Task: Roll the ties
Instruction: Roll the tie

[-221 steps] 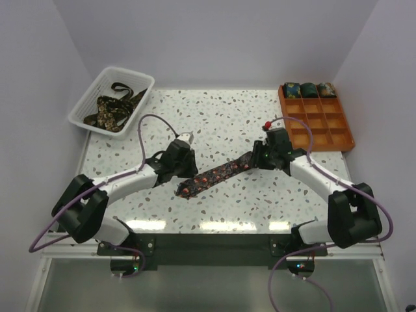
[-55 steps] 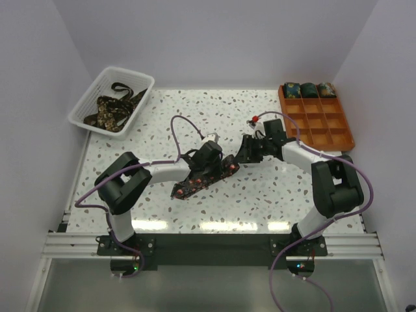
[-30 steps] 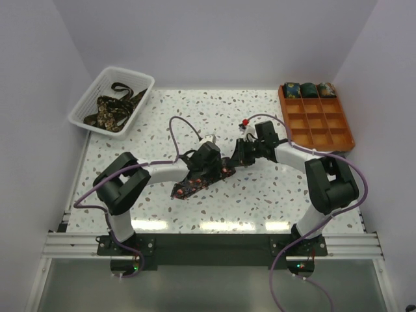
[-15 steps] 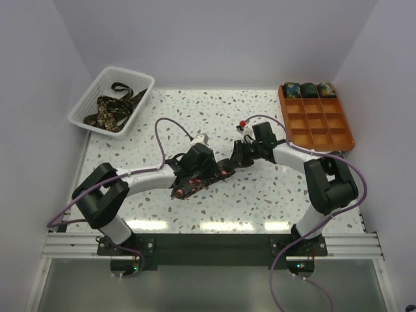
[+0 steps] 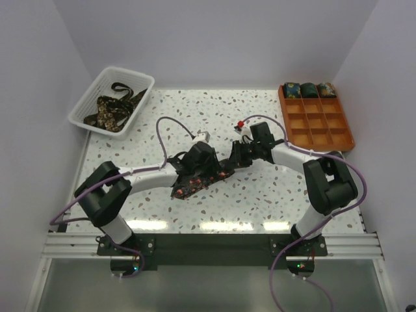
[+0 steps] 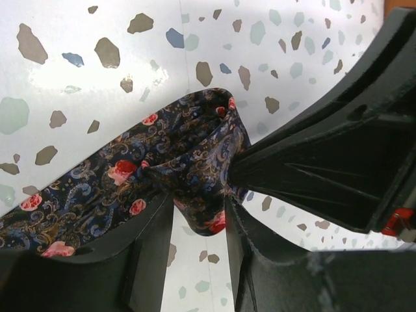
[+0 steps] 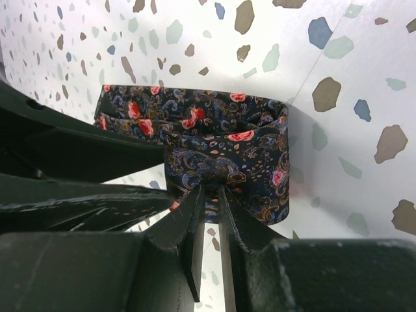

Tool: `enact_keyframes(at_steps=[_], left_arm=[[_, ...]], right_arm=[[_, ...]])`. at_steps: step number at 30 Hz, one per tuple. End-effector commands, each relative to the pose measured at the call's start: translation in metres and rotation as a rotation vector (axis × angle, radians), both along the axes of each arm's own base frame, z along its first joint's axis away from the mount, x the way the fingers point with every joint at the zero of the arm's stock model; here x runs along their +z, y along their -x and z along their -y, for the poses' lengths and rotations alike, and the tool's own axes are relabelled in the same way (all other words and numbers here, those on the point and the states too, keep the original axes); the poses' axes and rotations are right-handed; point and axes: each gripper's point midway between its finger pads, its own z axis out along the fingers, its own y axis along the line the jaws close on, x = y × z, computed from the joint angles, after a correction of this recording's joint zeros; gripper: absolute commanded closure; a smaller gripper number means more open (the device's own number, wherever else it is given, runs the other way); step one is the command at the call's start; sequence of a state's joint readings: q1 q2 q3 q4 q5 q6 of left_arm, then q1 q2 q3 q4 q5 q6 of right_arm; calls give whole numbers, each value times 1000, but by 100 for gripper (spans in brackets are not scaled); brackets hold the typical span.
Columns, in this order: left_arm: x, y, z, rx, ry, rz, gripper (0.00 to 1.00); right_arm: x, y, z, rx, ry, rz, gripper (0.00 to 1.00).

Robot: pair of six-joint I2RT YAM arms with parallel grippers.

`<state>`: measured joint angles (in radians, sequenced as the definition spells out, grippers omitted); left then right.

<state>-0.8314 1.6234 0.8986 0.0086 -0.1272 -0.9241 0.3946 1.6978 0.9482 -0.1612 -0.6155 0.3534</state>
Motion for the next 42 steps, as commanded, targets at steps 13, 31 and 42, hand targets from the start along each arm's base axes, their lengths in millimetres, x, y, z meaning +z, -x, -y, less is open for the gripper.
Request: enact_keyframes(at_steps=[13,31,42], left_arm=[[-22,-5,-11,39,-55,-4,77],[-37,3,-37,61,-66,-36,74],[-38,3,-33,51,-60,-43,72]], right_arm=[[29,-18,1,-64,23,96,72],[21,-12,-6,-26,-14,48,57],[17,-3,-22,18,-34,27,71]])
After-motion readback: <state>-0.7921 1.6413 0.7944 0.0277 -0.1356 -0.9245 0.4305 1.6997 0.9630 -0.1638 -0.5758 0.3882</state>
